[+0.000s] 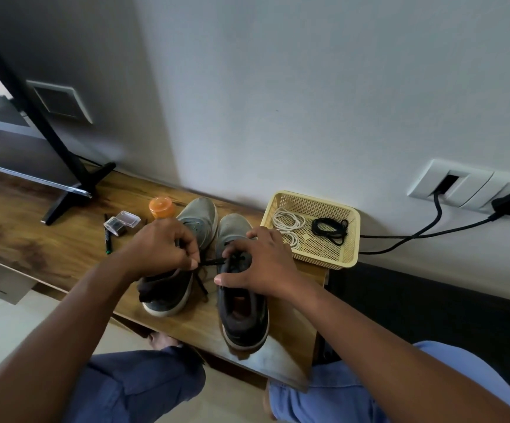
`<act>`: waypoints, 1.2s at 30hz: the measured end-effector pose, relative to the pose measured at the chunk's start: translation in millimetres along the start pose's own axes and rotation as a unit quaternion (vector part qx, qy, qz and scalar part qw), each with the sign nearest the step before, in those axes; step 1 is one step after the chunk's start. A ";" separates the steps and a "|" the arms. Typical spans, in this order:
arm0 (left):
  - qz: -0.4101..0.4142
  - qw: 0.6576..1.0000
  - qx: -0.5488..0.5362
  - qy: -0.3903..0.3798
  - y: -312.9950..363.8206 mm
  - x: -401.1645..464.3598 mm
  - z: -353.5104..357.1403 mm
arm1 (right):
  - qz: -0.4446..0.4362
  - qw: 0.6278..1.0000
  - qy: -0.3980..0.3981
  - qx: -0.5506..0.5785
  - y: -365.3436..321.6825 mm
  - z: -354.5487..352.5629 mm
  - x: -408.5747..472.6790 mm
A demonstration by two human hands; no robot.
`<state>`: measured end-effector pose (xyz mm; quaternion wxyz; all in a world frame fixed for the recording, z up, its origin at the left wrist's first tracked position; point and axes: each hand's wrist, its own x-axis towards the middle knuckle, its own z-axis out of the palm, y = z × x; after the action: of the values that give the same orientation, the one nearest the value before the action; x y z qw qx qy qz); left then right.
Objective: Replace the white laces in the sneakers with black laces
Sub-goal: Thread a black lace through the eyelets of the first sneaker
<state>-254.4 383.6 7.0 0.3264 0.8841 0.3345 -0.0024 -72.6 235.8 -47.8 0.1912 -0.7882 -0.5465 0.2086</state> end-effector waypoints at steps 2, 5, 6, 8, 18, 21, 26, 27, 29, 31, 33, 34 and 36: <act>0.006 0.999 0.012 -0.050 -3.2 0.6 1.9 | -0.006 1.000 0.000 -0.001 -0.1 0.8 0.2; -0.013 0.997 0.054 -0.050 -5.4 2.6 9.5 | -0.008 1.000 -0.008 -0.005 0.8 -1.8 -0.2; -0.023 0.997 0.077 -0.014 -4.4 3.2 12.6 | -0.006 1.000 -0.010 -0.006 0.8 -3.5 -0.4; -0.035 0.987 0.141 0.074 1.3 4.9 18.5 | -0.008 1.000 -0.008 -0.013 0.3 -6.3 -0.6; -0.044 0.962 0.268 0.019 15.4 20.5 49.8 | 0.013 0.998 -0.060 -0.011 -1.5 -20.7 -1.8; -0.057 0.975 0.215 0.028 18.4 18.8 40.6 | 0.036 0.997 -0.067 0.021 -2.2 -17.6 -4.8; -0.056 0.973 -0.001 0.223 14.8 11.0 7.7 | 0.054 0.996 -0.068 0.037 -1.3 -14.6 -4.2; -0.048 0.963 -0.077 0.253 12.7 9.1 -0.1 | 0.054 0.995 -0.075 0.029 -1.6 -16.1 -4.3; -0.016 0.931 -0.239 0.273 7.7 4.8 -12.0 | 0.050 0.995 -0.085 -0.011 -2.5 -18.8 -3.8; -0.012 0.895 -0.350 0.277 5.5 1.1 -18.5 | 0.025 0.998 -0.052 -0.015 -6.0 -22.5 -0.6; -0.003 0.878 -0.399 0.265 7.4 0.8 -19.6 | -0.017 0.996 0.014 0.088 -14.8 -25.8 6.1; 0.011 0.874 -0.412 0.258 9.8 2.1 -18.0 | -0.035 0.985 0.027 0.169 -22.4 -28.2 9.4; 0.045 0.871 -0.425 0.244 16.9 5.0 -14.7 | -0.058 0.940 -0.006 0.336 -43.5 -36.0 12.1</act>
<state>-243.7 385.6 27.2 0.5781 0.6469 0.3320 0.3703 -83.4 258.9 4.0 0.4535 -0.6436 -0.4910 0.3730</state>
